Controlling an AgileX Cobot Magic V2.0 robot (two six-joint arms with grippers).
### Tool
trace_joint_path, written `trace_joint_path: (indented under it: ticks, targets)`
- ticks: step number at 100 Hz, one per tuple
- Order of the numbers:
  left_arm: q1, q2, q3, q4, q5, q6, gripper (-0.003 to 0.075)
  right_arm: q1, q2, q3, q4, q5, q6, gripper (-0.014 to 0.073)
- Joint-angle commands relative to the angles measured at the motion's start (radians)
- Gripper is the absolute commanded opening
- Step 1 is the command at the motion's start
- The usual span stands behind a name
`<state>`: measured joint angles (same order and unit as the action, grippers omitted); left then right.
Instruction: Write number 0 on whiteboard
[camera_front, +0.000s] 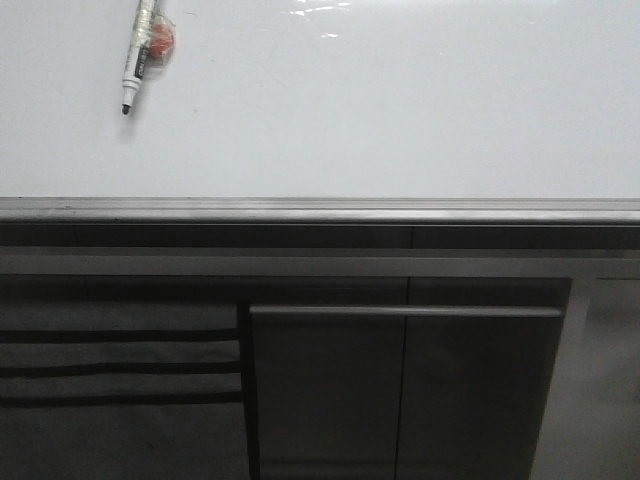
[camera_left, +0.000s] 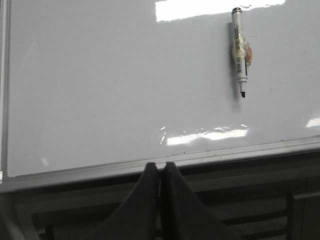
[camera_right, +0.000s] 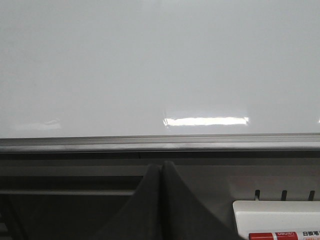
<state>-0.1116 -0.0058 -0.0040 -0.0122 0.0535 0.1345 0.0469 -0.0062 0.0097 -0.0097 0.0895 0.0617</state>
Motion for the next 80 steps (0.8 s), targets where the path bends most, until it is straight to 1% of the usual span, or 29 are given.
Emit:
trace_joint_path:
  ticks: [1,67,73,80]
  targets:
    - [-0.007,-0.025,0.025,0.0,-0.07,-0.005,-0.002,-0.007,-0.022,0.011,-0.008,-0.072,-0.007,-0.0073]
    - [-0.007,-0.025,0.025,0.0,-0.074,-0.005,-0.002,-0.007,-0.022,0.011,-0.008,-0.072,-0.007,-0.0073]
    - [-0.007,-0.025,0.025,0.0,-0.082,-0.005,-0.002,-0.007,-0.022,0.011,-0.008,-0.09,-0.007,-0.0073]
    - [-0.007,-0.025,0.025,-0.061,-0.089,-0.015,-0.002,-0.007,-0.022,0.011,-0.008,-0.123,-0.007,-0.0073]
